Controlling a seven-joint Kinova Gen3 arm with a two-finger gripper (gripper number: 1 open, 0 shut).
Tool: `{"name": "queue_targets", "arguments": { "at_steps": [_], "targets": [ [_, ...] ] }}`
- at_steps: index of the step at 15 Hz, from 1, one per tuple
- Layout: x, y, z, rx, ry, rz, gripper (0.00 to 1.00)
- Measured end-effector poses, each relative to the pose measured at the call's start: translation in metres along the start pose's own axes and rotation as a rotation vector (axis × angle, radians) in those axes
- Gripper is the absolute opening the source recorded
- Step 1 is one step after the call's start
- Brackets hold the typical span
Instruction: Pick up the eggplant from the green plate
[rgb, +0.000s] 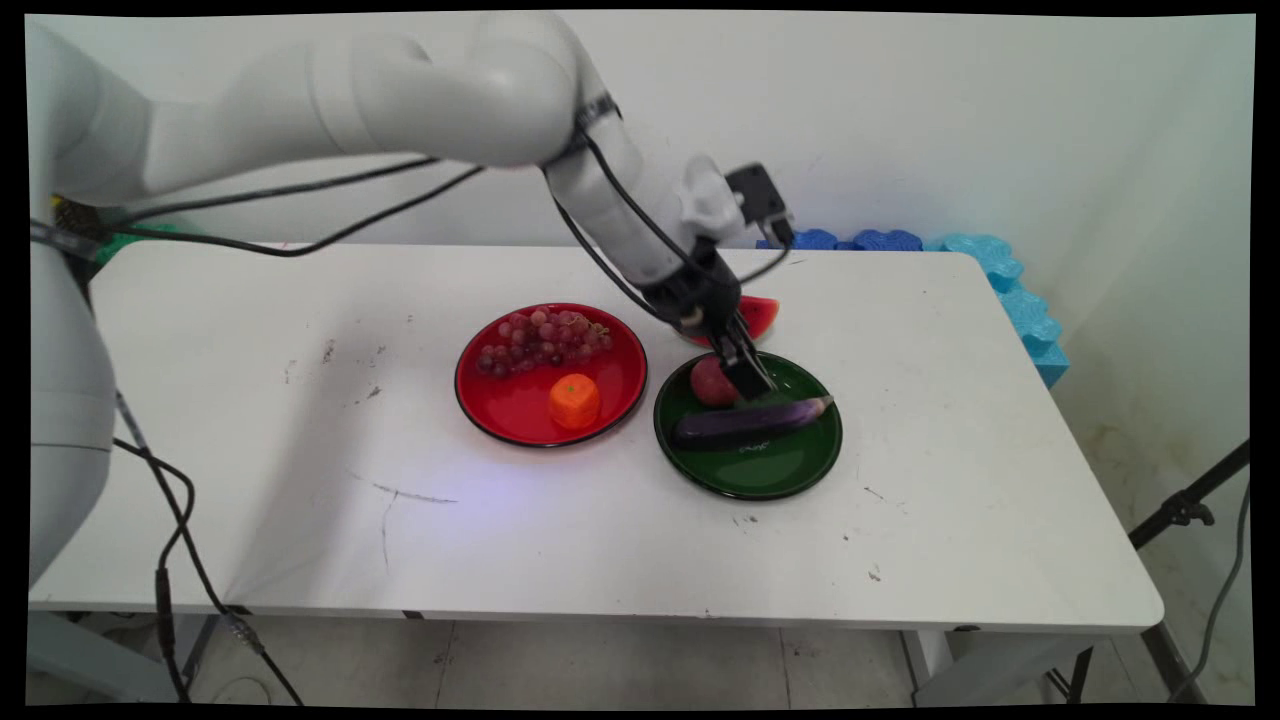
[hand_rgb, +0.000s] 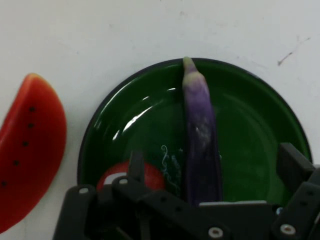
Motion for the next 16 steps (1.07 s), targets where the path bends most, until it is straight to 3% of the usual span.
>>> {"name": "queue_targets", "arguments": {
  "at_steps": [6, 12, 13, 16],
  "targets": [
    [0.000, 0.003, 0.055, -0.002, -0.014, -0.013, 1.00],
    [0.000, 0.001, 0.086, -0.001, -0.025, -0.015, 1.00],
    [0.000, 0.001, 0.089, -0.001, -0.025, -0.016, 0.00],
    [0.000, 0.002, 0.096, -0.007, -0.028, -0.010, 0.00]
  ]
}}
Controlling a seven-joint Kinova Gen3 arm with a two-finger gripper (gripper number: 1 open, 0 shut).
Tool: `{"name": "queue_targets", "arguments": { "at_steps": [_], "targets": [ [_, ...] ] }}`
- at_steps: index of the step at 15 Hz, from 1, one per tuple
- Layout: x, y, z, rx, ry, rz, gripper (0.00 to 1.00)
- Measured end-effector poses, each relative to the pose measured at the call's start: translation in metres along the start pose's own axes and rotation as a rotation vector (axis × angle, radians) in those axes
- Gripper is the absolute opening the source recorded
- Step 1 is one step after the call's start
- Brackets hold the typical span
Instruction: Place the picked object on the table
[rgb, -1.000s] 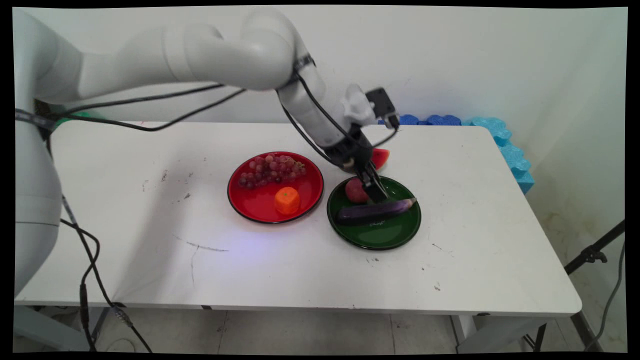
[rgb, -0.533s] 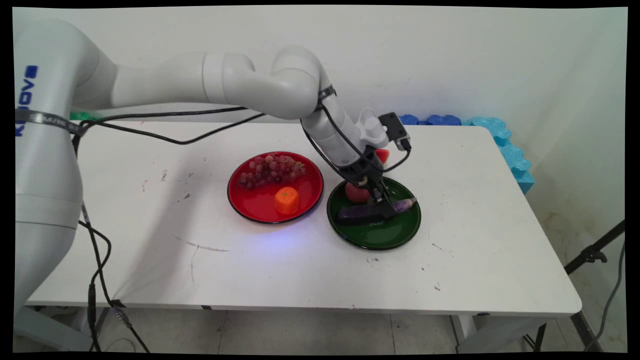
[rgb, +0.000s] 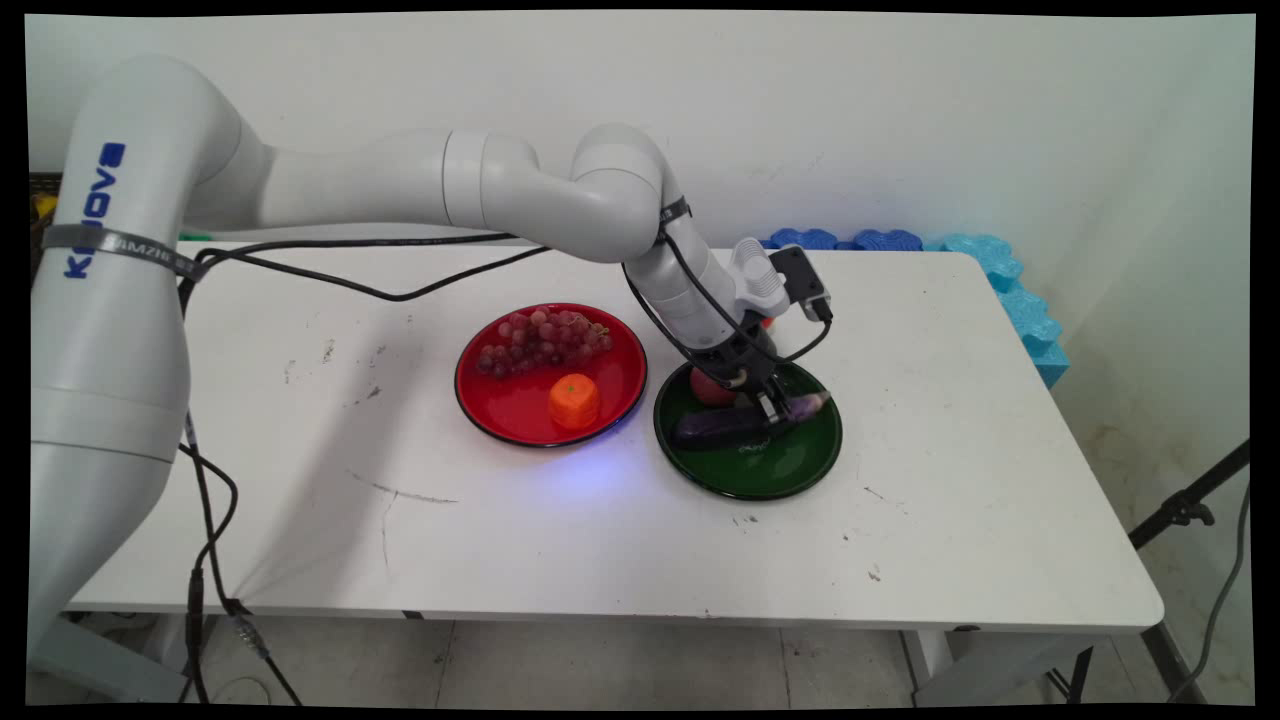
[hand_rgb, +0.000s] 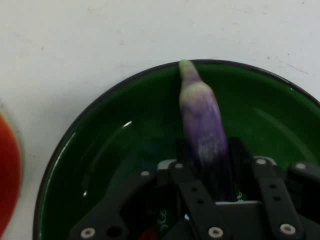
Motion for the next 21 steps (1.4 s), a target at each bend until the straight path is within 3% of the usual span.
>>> {"name": "queue_targets", "arguments": {
  "at_steps": [5, 9, 16, 21],
  "targets": [
    [-0.003, 0.004, 0.002, -0.003, -0.004, 0.029, 0.00],
    [0.004, 0.008, -0.016, 0.010, 0.028, 0.041, 0.00],
    [0.014, 0.027, -0.089, 0.032, 0.110, 0.065, 0.00],
    [-0.024, 0.048, -0.139, 0.014, 0.103, 0.108, 0.00]
  ]
}}
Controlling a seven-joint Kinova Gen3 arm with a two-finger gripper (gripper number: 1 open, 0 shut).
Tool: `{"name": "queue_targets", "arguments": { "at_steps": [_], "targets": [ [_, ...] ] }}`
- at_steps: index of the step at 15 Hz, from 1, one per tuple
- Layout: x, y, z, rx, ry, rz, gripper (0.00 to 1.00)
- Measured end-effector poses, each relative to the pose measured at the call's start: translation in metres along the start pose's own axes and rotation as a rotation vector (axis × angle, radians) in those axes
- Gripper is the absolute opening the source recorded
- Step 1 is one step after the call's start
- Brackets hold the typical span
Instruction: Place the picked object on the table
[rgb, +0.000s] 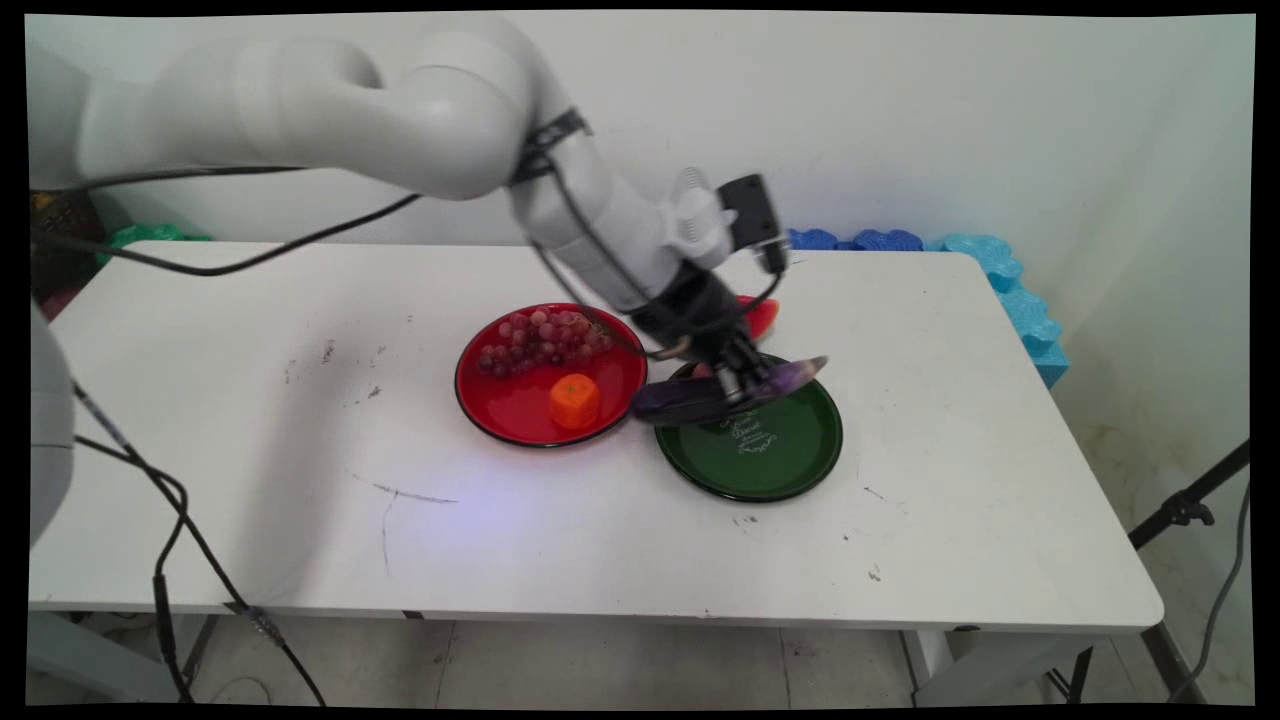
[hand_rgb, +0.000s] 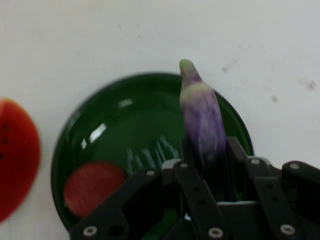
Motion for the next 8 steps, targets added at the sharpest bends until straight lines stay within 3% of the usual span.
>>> {"name": "queue_targets", "arguments": {
  "at_steps": [4, 8],
  "targets": [
    [-0.043, 0.020, -0.023, -0.035, -0.038, 0.023, 0.00],
    [-0.087, 0.038, -0.024, -0.076, -0.078, 0.030, 0.00]
  ]
}}
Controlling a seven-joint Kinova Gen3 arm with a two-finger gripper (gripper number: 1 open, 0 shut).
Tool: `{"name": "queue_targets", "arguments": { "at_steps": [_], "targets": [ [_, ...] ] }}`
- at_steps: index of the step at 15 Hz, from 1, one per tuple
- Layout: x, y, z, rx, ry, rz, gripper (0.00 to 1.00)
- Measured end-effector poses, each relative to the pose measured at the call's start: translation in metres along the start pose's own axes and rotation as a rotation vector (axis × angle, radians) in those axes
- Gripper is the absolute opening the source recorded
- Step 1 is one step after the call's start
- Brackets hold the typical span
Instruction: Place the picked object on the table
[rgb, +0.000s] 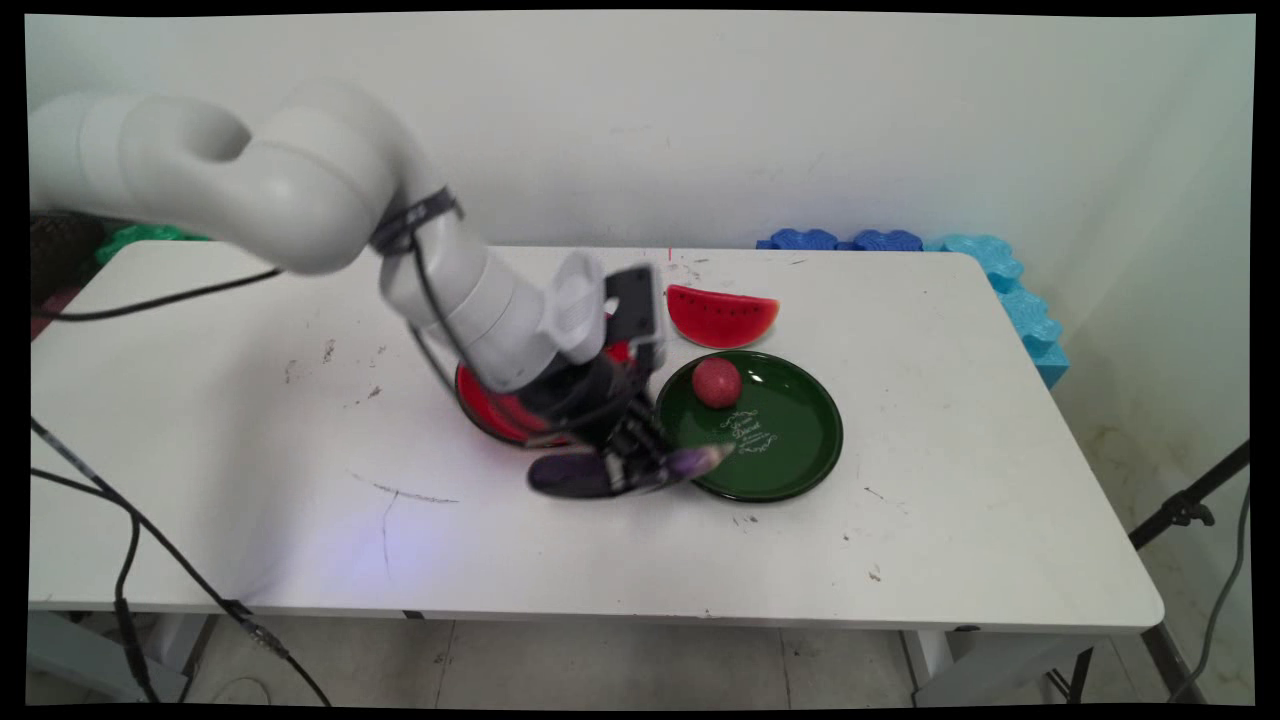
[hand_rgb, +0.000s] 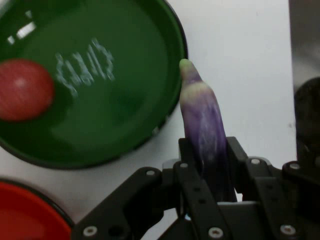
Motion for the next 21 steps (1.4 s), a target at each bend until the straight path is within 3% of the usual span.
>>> {"name": "queue_targets", "arguments": {
  "at_steps": [7, 16, 17, 21],
  "targets": [
    [-0.039, 0.021, 0.026, -0.052, -0.041, 0.020, 0.00],
    [-0.051, 0.032, 0.051, -0.079, -0.049, 0.049, 0.00],
    [-0.051, 0.032, 0.052, -0.080, -0.048, 0.051, 1.00],
    [-0.051, 0.033, 0.051, -0.087, -0.036, 0.059, 1.00]
  ]
}}
